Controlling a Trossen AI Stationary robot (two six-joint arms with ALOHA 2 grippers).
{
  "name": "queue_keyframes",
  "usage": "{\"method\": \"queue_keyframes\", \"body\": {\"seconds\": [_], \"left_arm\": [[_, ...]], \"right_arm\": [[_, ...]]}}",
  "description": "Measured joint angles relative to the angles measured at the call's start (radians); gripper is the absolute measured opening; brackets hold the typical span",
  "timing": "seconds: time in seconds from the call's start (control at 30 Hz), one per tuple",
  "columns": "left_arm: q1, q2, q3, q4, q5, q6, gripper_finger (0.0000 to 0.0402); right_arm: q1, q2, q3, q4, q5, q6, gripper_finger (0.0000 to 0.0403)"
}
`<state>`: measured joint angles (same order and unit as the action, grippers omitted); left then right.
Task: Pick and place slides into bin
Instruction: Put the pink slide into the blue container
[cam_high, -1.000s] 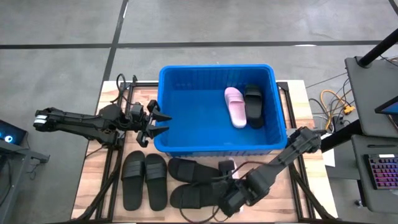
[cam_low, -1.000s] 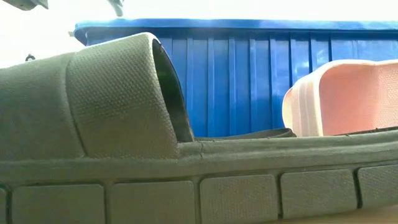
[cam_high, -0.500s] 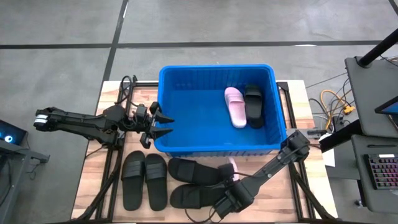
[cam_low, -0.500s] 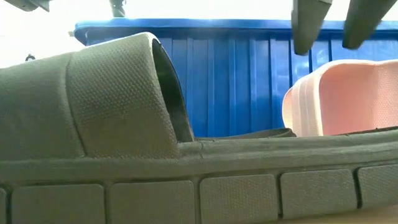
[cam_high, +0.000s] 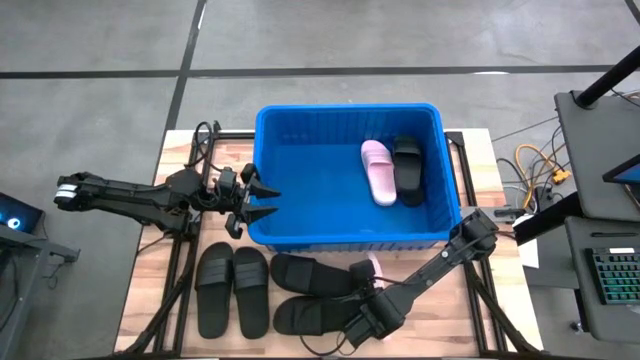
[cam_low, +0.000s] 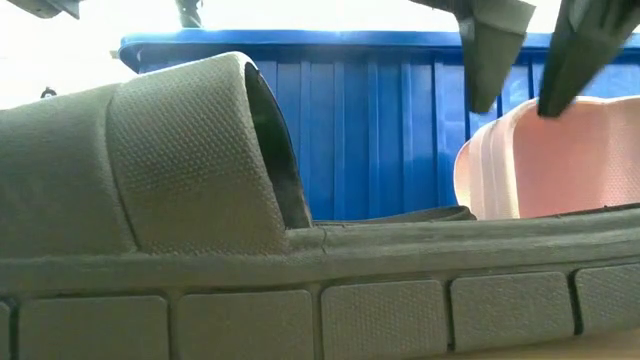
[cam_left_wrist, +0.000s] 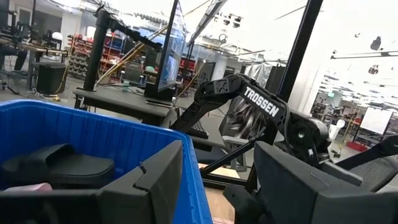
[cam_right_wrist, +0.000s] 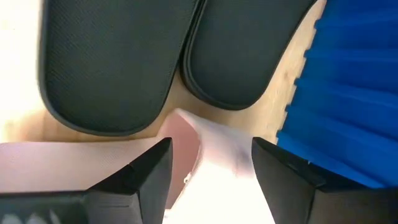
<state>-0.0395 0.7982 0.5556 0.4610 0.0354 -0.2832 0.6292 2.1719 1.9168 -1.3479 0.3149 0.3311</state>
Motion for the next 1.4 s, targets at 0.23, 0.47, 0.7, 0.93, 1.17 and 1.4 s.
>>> {"method": "queue_keyframes", "body": {"seconds": [0.23, 0.47, 0.7, 0.93, 1.17, 1.4], "left_arm": [[0.000, 0.000, 0.000, 0.000, 0.000, 0.000, 0.0185], [-0.001, 0.000, 0.000, 0.000, 0.000, -0.001, 0.0185], [0.000, 0.000, 0.000, 0.000, 0.000, -0.001, 0.0185], [0.000, 0.000, 0.000, 0.000, 0.000, 0.000, 0.0185], [0.000, 0.000, 0.000, 0.000, 0.000, 0.001, 0.0185], [0.000, 0.000, 0.000, 0.000, 0.000, 0.001, 0.0185]], "right_arm": [[0.001, 0.000, -0.073, 0.006, 0.045, 0.012, 0.0209], [-0.005, 0.000, -0.124, 0.018, 0.068, 0.010, 0.0198], [-0.005, -0.001, -0.173, 0.017, 0.061, 0.009, 0.0110], [-0.006, -0.002, -0.180, 0.011, 0.026, 0.010, 0.0017], [0.007, -0.019, -0.131, -0.139, 0.020, 0.103, 0.0010], [0.017, -0.110, -0.022, -0.169, 0.043, 0.130, 0.0010]]}}
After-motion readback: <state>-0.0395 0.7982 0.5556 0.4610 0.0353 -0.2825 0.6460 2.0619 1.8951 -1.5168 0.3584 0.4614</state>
